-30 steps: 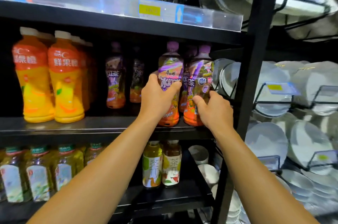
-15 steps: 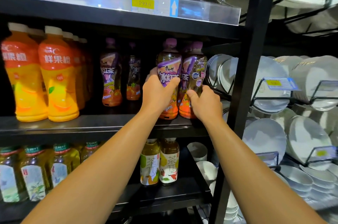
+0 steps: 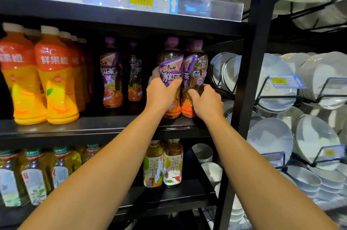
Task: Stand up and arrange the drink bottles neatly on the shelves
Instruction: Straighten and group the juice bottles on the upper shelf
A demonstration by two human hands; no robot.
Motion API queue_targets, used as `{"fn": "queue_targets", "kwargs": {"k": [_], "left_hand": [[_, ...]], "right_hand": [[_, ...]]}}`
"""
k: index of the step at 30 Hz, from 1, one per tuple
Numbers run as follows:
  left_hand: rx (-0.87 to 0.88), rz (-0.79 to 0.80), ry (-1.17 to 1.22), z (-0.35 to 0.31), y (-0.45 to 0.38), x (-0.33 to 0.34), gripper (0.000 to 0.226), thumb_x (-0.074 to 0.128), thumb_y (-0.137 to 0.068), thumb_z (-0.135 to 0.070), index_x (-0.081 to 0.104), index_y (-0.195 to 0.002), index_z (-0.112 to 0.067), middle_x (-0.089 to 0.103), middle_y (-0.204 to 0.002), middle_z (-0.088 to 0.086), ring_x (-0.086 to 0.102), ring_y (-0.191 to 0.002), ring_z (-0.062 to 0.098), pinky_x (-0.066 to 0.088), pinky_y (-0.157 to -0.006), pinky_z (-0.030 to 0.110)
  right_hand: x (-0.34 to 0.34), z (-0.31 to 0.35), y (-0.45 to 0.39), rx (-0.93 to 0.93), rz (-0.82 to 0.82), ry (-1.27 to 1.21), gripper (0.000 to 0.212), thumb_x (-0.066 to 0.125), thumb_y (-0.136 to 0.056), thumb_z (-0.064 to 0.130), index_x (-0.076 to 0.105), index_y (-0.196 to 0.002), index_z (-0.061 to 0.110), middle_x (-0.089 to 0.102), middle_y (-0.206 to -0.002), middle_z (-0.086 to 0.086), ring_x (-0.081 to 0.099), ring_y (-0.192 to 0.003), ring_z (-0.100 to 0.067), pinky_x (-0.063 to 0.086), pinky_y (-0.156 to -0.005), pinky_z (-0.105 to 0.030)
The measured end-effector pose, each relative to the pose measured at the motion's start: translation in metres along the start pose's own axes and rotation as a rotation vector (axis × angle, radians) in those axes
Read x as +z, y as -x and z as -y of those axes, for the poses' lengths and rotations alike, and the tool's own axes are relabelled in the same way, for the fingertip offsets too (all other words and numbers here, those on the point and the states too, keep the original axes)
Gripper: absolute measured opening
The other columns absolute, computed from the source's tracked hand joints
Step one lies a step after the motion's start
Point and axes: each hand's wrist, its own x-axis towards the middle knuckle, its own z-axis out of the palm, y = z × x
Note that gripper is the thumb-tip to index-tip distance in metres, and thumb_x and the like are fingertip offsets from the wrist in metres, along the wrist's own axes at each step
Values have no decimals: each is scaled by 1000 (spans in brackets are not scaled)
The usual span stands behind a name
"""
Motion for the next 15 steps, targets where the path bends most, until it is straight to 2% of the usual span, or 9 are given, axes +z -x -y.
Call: {"fn": "queue_targets", "kwargs": {"k": [3, 5, 7, 8, 9, 10, 11, 13, 15], "left_hand": [[-21, 38, -7, -1, 1, -11, 75, 55, -88, -60, 33, -149, -24, 51, -140, 6, 51, -126, 24, 45, -104, 46], [-26, 24, -41, -1, 1, -31, 76, 47, -90, -65, 37, -149, -19, 48, -145, 6, 46, -131, 23, 40, -108, 41], [-5, -73, -90, 2, 1, -58, 68, 49, -94, -58, 44, -143, -12, 56, -128, 2, 52, -116, 17, 44, -95, 28], [4, -140, -126, 6, 0, -72, 63, 51, -95, -53, 47, -140, -9, 56, -112, -1, 53, -101, 13, 43, -84, 24], [11, -206, -155, 10, -1, -86, 58, 54, -95, -48, 49, -137, -8, 54, -102, -3, 52, -93, 10, 40, -81, 23], [11, -261, -168, 17, -5, -98, 55, 57, -95, -44, 49, -136, -8, 55, -106, -2, 53, -97, 11, 37, -87, 22], [3, -302, -171, 26, -13, -108, 58, 60, -94, -42, 46, -138, -8, 54, -121, 3, 52, -112, 16, 34, -97, 22], [-79, -305, -218, 42, -30, -119, 72, 65, -91, -41, 35, -146, -4, 41, -145, 17, 39, -135, 30, 29, -109, 30], [-228, -249, -262, 54, -45, -121, 80, 66, -90, -41, 27, -148, 0, 38, -148, 23, 38, -136, 37, 32, -108, 36]], "right_hand": [[-4, -3, -1, -36, 39, 86, 53, 54, -92, 53, 45, -129, 17, 62, -120, -5, 58, -110, -29, 40, -77, -36], [-7, -5, 2, -81, 9, 110, 58, 58, -90, 52, 41, -131, 16, 58, -124, -5, 57, -110, -29, 43, -79, -37], [-7, -6, 11, -148, -86, 77, 66, 62, -89, 48, 35, -139, 16, 50, -133, -4, 54, -116, -28, 44, -84, -39], [-6, -5, 15, -188, -144, 56, 69, 63, -88, 46, 32, -143, 17, 46, -137, -4, 52, -120, -27, 44, -87, -39], [-5, -3, 20, -229, -200, 34, 71, 63, -88, 45, 31, -144, 17, 44, -139, -3, 49, -123, -25, 44, -90, -39], [-4, 0, 24, -270, -244, 8, 71, 64, -88, 43, 31, -145, 17, 42, -140, -2, 47, -125, -23, 43, -93, -36], [-3, 4, 28, -310, -275, -18, 71, 64, -87, 42, 31, -145, 17, 41, -141, -2, 45, -126, -21, 40, -94, -33], [2, 13, 33, -385, -307, -42, 72, 65, -87, 40, 31, -146, 16, 39, -144, -1, 39, -131, -19, 37, -101, -30], [9, 21, 38, -453, -325, -27, 73, 66, -86, 38, 31, -147, 15, 36, -149, -2, 31, -139, -20, 32, -113, -36]]}}
